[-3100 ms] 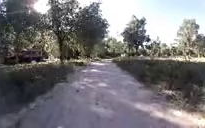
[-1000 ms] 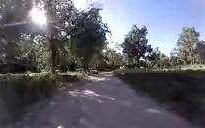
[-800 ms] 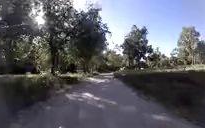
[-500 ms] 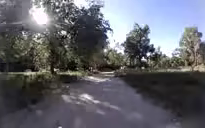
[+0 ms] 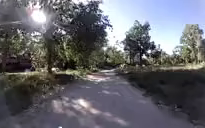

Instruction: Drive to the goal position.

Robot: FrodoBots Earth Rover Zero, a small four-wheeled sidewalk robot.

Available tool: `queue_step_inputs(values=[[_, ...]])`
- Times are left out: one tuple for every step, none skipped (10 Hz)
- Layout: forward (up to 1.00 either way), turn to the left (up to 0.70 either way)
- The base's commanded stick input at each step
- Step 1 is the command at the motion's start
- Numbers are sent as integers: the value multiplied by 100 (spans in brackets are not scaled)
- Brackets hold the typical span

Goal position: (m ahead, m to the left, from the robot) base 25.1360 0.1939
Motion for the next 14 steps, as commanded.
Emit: queue_step_inputs(values=[[85,0],[85,0],[85,0],[85,0],[85,0],[85,0],[85,0],[85,0],[85,0],[85,0],[85,0],[85,0],[85,0],[85,0]])
